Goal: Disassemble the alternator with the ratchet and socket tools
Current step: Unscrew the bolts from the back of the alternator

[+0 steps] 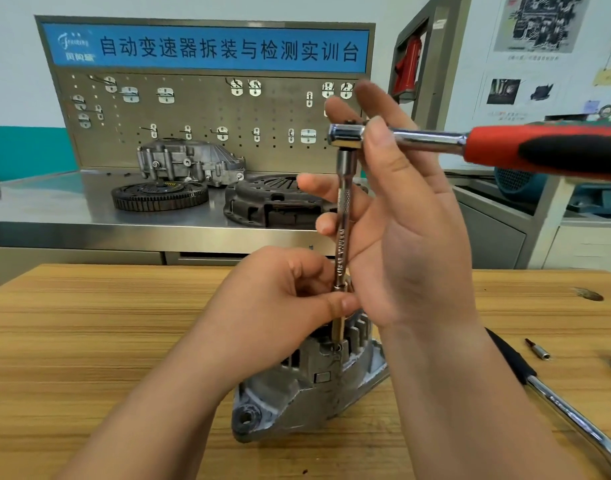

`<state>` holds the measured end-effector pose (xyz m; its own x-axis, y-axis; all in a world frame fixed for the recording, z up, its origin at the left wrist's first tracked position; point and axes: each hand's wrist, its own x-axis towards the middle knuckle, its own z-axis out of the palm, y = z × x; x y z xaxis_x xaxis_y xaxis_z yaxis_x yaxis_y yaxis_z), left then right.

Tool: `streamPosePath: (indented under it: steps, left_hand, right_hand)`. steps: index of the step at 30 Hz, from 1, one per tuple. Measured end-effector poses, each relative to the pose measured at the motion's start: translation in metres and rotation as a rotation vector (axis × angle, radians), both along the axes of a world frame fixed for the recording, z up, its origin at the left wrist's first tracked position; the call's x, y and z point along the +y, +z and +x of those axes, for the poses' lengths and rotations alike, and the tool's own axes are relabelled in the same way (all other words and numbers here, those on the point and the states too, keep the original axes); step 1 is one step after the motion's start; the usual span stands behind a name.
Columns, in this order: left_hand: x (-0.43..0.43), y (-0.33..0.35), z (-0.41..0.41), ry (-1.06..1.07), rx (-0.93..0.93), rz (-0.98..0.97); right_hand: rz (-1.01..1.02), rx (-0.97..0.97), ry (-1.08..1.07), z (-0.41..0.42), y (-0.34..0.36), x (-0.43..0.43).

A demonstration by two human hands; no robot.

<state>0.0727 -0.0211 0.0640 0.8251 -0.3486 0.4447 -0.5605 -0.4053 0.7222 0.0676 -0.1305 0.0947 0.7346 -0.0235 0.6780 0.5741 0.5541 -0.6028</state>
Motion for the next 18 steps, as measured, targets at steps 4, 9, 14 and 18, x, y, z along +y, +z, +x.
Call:
streamPosePath:
  steps: [4, 9, 14, 18]
  left_hand:
    - [0.0031, 0.0001, 0.0018, -0.068, 0.008, 0.021]
    - [0.0023, -0.0013, 0.0020, -0.041, 0.010, 0.023]
    - [-0.0017, -0.0002, -0.0006, 0.059, -0.016, 0.009]
    - [0.0006, 0.0004, -0.0009, 0.018, -0.021, 0.041]
  right_hand:
    - [0.011, 0.100, 0.088, 0.0020, 0.0004, -0.0056]
    - [-0.022, 0.116, 0.068, 0.0020, -0.0007, -0.0032]
    - [-0.026, -0.018, -0.049, 0.0004, -0.0015, 0.0018]
    - [0.008, 0.040, 0.032, 0.0001, -0.0006, 0.0000]
